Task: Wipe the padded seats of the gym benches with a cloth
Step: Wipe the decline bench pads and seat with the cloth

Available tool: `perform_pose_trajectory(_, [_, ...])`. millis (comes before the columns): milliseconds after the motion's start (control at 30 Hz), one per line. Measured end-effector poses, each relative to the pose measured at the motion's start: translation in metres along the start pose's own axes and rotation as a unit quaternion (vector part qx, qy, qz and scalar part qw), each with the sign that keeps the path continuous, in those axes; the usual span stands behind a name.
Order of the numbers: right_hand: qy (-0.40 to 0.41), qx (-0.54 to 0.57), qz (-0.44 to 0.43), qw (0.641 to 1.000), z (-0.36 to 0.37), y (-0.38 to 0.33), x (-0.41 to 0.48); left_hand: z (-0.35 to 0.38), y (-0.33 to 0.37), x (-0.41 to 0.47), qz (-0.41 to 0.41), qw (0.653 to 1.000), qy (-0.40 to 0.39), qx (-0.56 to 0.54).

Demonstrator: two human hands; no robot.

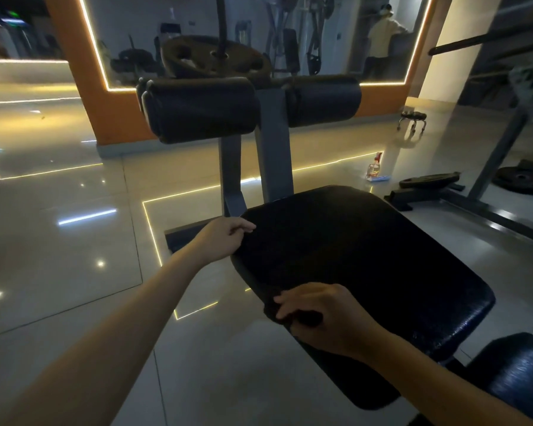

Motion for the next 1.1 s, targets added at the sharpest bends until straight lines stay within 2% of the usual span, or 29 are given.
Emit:
perform_pose_trajectory(67, [-0.019,-0.012,-0.016,1.000,0.003,-0.004,-0.004,-0.003,-0.001,0.001,-0.015,0.999,-0.019,-0.021])
perform_pose_trajectory(233, [0.027,-0.041,-0.025,0.999,0.029,-0.013,0.035,-0.011,0.004,0.017,-0.093,0.992,-0.016,-0.078])
perform_pose_trajectory(333, [0.054,-0.039,-0.004,0.998,0.041,-0.012,0.072,-0.012,0.005,0.017,-0.112,0.986,-0.028,-0.123])
perform_pose_trajectory(467, [0.088,-0.006,0.046,0.995,0.052,-0.015,0.105,-0.017,0.004,0.010,-0.114,0.987,-0.023,-0.112])
perform_pose_trajectory(567, [0.066,0.000,0.049,0.997,0.046,-0.018,0.093,-0.021,-0.001,0.007,-0.129,0.985,-0.005,-0.116])
perform_pose_trajectory(667, [0.024,-0.002,0.014,1.000,0.036,-0.021,0.051,-0.022,-0.008,0.006,-0.132,0.984,0.009,-0.118])
perform_pose_trajectory(833, [0.023,-0.007,-0.003,1.000,0.035,-0.011,0.050,-0.019,-0.020,0.007,-0.192,0.959,0.033,-0.207])
perform_pose_trajectory(967, [0.063,-0.026,0.017,0.998,0.047,-0.003,0.089,-0.017,-0.015,0.014,-0.168,0.971,0.041,-0.164])
perform_pose_trajectory(1100, [0.124,-0.049,0.079,0.988,0.056,0.010,0.131,-0.009,0.002,0.013,-0.119,0.989,0.044,-0.079])
Point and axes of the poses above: each hand's wrist, its own x-axis towards the middle knuckle, its own z-axis out of the palm, y = z × x, the point moved 3 cm from there along x, towards the middle knuckle, and after that the axes turned 15 degrees about y, right-handed, at the moved point
